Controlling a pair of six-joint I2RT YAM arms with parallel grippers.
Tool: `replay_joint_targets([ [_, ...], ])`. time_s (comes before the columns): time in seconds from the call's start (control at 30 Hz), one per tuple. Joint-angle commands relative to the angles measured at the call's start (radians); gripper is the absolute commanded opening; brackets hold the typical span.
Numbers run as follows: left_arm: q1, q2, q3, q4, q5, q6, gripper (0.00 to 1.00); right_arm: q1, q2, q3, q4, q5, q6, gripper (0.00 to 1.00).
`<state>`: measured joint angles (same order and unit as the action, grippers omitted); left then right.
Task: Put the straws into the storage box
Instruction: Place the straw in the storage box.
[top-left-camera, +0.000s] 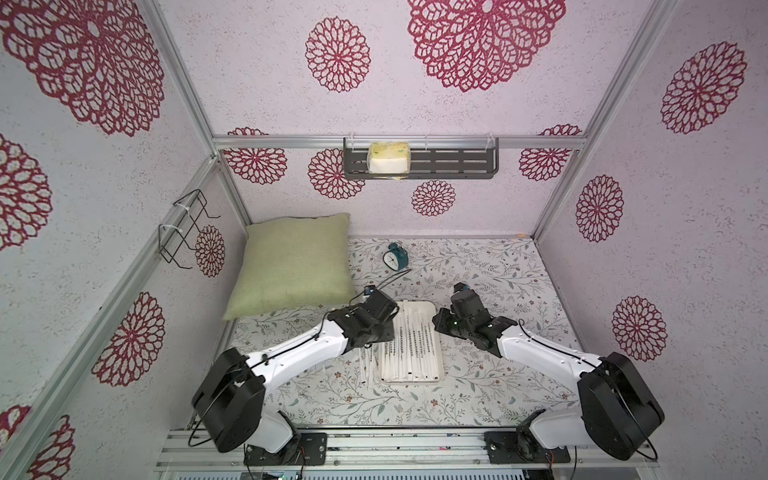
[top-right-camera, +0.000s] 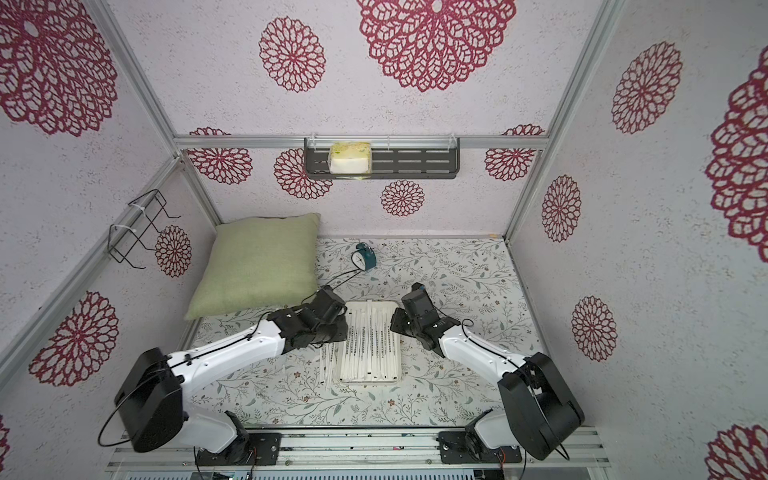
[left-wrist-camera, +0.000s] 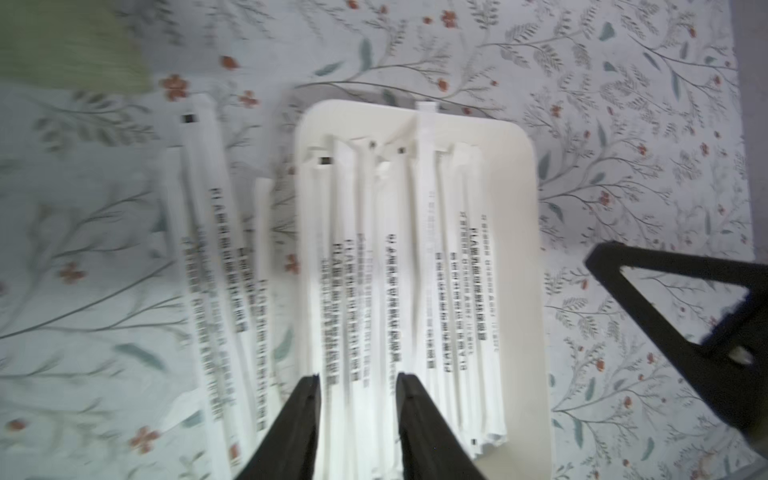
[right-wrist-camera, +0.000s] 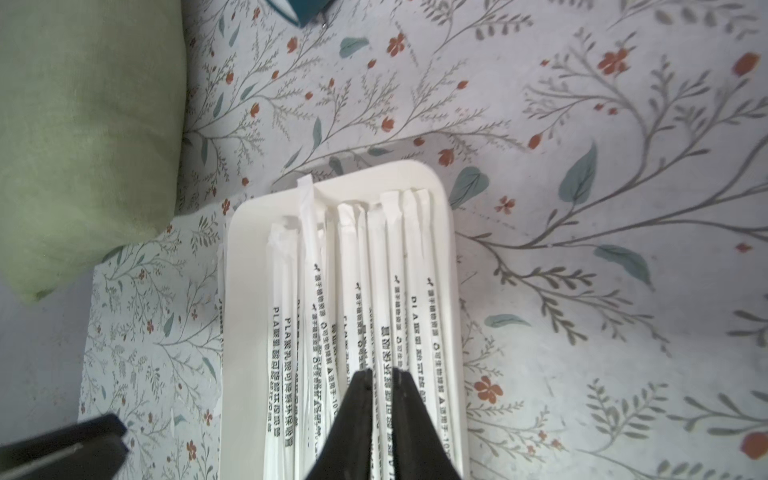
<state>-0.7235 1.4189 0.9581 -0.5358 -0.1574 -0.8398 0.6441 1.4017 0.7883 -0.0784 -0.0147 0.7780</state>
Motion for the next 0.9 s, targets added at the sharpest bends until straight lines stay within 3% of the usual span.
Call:
replay_joint_targets([
  [0.0,0.089,-0.07,-0.125,0.029,0.051,0.066,0.44,0.088,0.048,0.075,-0.036,0.071,-0.022,0.16],
  [0.17,0.18,-0.076,-0.195,0.082,0.099,0.089,0.45,0.117,0.161,0.164,-0.005,0.071,-0.029,0.11],
  [0.53,0.222,-0.094,-0.244,0.103,0.116,0.086,0.45,0.117,0.364,0.311,-0.018,0.123,-0.077,0.11],
  [0.73,0.223,-0.086,-0.242,0.117,0.12,0.085,0.45,0.117,0.417,0.302,-0.008,0.105,-0.084,0.1],
  [0.87,0.223,-0.063,-0.222,0.111,0.127,0.084,0.46,0.117,0.368,0.311,-0.004,0.065,-0.087,0.1],
])
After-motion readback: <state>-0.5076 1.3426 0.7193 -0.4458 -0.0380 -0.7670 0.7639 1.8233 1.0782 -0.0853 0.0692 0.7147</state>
